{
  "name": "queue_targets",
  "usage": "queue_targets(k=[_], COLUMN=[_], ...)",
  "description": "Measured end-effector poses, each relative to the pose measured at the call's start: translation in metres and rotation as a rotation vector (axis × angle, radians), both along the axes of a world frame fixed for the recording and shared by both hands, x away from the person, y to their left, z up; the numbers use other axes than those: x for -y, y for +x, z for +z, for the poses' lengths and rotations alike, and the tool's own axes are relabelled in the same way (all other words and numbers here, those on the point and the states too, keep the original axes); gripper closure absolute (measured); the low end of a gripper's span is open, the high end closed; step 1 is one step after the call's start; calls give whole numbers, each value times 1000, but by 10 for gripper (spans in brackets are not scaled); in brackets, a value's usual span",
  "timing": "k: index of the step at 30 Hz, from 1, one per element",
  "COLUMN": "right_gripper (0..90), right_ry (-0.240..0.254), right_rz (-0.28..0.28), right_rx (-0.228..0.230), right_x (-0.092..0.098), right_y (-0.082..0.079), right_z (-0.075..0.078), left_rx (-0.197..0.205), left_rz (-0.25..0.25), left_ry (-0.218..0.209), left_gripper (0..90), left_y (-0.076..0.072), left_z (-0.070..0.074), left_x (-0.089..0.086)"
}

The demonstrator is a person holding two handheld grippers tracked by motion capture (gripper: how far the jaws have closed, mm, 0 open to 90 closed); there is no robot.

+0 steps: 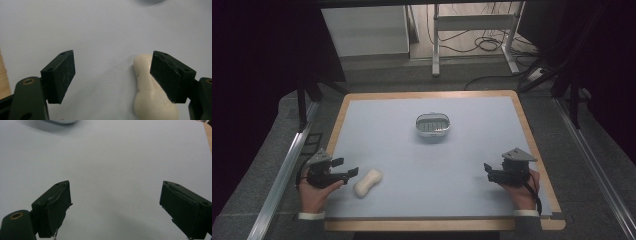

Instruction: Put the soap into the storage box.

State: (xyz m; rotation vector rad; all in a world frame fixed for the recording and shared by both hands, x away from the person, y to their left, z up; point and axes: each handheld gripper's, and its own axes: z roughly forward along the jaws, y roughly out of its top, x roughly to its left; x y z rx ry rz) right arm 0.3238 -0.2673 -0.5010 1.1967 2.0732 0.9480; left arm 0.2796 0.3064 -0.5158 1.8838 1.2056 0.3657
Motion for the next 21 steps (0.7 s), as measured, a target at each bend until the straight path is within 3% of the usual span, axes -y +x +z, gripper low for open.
queue_targets(k=[6, 13, 21], right_gripper=[99, 109, 111], right_ry=[-1, -2, 21], right_rz=[-25, -43, -63], right_rx=[-20, 31, 15], right_x=[6, 8, 14], right_y=[1, -4, -6], right_z=[-4, 0, -3], left_rx=[-1, -11, -23], left_rz=[2, -19, -23], left_ry=[6, 19, 25], left_gripper=[201, 193, 184], left_y=[2, 6, 8], left_z=[0, -3, -4], left_x=[-1, 5, 8])
